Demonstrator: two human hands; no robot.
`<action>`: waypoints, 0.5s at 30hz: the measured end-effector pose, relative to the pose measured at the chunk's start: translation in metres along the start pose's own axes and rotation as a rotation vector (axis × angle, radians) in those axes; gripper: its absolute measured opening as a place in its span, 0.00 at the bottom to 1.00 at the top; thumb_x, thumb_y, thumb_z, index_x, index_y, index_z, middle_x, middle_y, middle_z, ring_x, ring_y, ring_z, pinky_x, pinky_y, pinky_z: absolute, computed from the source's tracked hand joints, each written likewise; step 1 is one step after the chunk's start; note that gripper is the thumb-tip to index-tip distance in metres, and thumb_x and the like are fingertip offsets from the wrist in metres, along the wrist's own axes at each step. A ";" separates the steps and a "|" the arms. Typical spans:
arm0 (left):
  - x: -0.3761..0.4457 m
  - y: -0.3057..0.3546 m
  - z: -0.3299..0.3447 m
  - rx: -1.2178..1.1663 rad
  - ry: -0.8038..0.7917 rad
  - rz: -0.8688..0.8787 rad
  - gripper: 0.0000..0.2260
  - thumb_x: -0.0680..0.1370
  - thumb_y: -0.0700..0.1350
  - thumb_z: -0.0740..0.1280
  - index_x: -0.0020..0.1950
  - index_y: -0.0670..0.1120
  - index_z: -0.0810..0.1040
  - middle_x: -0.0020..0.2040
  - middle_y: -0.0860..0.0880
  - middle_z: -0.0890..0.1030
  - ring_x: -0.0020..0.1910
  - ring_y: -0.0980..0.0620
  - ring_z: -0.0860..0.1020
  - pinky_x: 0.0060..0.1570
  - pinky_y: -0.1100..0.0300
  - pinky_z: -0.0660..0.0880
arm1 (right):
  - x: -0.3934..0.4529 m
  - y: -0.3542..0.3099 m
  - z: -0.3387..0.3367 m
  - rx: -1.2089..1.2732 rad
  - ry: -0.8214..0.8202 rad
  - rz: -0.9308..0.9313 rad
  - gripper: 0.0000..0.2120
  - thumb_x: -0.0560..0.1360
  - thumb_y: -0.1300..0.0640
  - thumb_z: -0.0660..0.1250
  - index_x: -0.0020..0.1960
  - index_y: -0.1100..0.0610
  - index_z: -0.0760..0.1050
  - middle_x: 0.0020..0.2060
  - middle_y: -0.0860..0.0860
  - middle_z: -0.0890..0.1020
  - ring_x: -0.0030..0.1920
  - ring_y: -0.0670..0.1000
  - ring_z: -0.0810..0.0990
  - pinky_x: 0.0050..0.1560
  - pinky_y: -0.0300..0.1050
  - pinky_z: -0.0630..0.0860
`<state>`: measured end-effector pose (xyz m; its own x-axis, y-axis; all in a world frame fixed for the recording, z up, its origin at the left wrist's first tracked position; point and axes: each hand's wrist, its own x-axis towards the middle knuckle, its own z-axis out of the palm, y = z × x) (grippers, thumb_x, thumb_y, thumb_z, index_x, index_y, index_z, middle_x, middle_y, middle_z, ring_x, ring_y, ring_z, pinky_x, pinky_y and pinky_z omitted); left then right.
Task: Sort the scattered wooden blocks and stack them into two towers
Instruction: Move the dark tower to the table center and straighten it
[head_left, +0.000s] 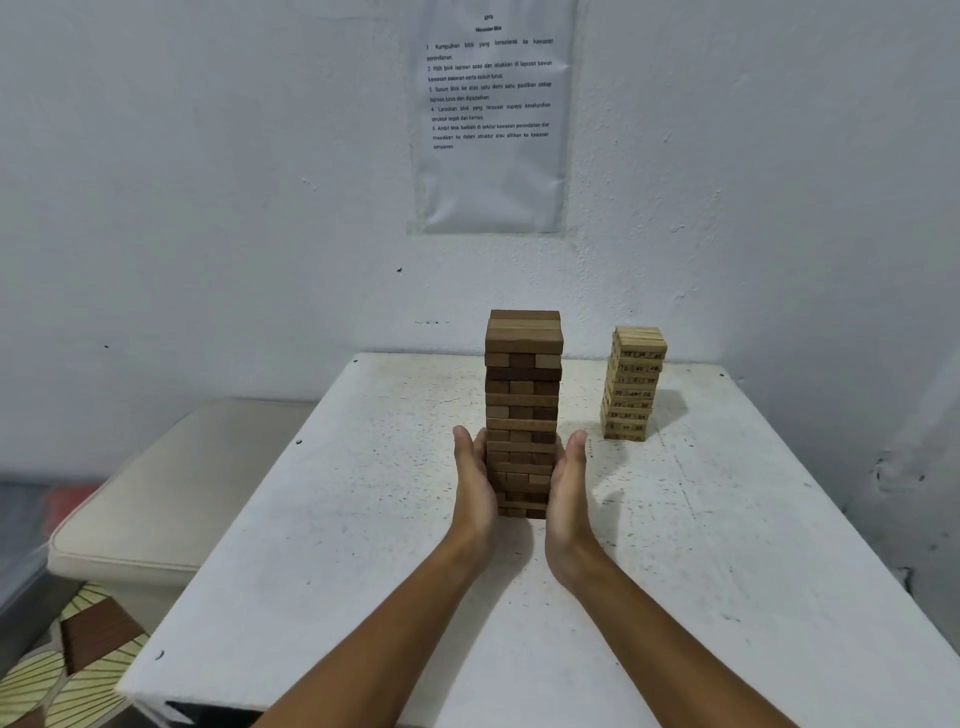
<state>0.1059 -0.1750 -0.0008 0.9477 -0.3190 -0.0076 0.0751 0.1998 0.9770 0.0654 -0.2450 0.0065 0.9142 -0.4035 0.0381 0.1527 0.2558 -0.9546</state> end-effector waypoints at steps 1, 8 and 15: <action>0.000 0.000 0.000 0.000 0.001 0.001 0.34 0.81 0.63 0.37 0.64 0.47 0.77 0.53 0.49 0.85 0.54 0.56 0.82 0.47 0.67 0.75 | 0.000 0.000 0.000 0.002 -0.003 0.002 0.31 0.78 0.36 0.40 0.57 0.47 0.79 0.53 0.49 0.85 0.57 0.47 0.81 0.59 0.45 0.75; -0.003 0.006 -0.006 0.047 -0.012 -0.041 0.38 0.75 0.73 0.44 0.69 0.48 0.73 0.62 0.48 0.81 0.63 0.54 0.77 0.64 0.57 0.72 | 0.000 -0.003 -0.007 -0.008 -0.042 0.033 0.29 0.82 0.40 0.40 0.52 0.45 0.79 0.47 0.44 0.86 0.52 0.42 0.83 0.54 0.39 0.76; 0.008 0.063 -0.030 0.137 0.001 0.196 0.28 0.76 0.58 0.64 0.73 0.48 0.68 0.71 0.51 0.72 0.70 0.53 0.70 0.72 0.48 0.64 | 0.011 -0.058 -0.031 -0.152 -0.064 -0.128 0.41 0.71 0.34 0.61 0.77 0.52 0.57 0.75 0.48 0.64 0.72 0.47 0.65 0.74 0.51 0.62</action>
<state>0.1271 -0.1372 0.0539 0.9403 -0.2857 0.1851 -0.1532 0.1304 0.9795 0.0556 -0.2912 0.0530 0.9137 -0.3664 0.1755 0.2147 0.0687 -0.9743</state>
